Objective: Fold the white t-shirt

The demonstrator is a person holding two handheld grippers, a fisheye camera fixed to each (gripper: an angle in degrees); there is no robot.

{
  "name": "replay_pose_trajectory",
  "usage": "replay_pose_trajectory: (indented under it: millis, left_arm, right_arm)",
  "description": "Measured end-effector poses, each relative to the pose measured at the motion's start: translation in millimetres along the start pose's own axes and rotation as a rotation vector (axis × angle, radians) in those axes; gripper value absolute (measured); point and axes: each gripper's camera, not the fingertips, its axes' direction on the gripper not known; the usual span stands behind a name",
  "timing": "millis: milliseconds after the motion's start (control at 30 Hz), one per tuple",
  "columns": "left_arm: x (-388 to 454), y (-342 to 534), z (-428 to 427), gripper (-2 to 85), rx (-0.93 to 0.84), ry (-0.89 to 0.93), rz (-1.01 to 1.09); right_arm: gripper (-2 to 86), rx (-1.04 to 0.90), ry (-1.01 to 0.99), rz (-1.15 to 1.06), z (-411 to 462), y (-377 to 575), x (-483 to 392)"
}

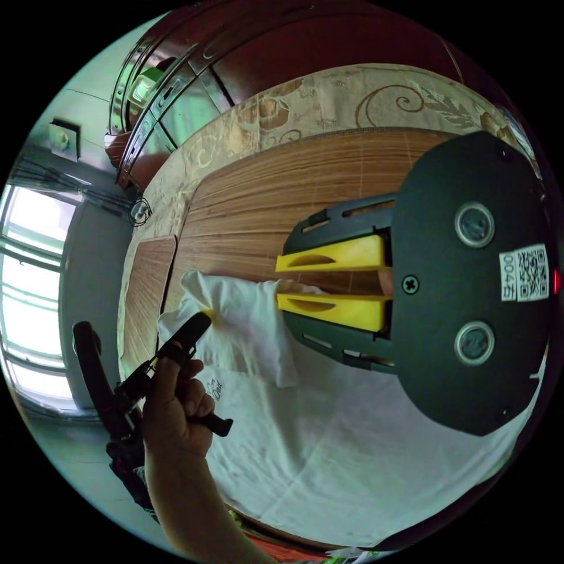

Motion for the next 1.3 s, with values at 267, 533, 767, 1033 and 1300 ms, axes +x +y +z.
replay_pose_trajectory:
  millis: [267,533,767,1033,1300]
  left_arm:
    - [-15.3,-11.7,4.4,0.6,-0.007,0.051,-0.070]
    - [-20.3,-7.4,-28.4,0.2,0.109,0.024,-0.132]
    - [1.4,-22.7,-20.0,0.4,0.140,0.007,-0.039]
    - [-0.1,-19.4,-14.9,0.6,0.144,-0.034,-0.138]
    - [-32.9,20.6,-32.9,0.5,0.179,0.000,-0.284]
  right_arm:
    - [-0.4,-0.079,0.053,-0.089,-2.2,-11.7,-26.9]
    - [-0.8,-0.110,-0.080,0.006,-5.6,-20.0,-16.9]
    - [-0.8,-0.113,-0.049,0.011,-11.2,-26.1,-27.1]
    - [-0.8,-0.114,-0.072,0.034,-16.2,-28.5,-26.1]
    - [-0.8,-0.114,-0.084,0.068,-22.3,-27.9,-25.1]
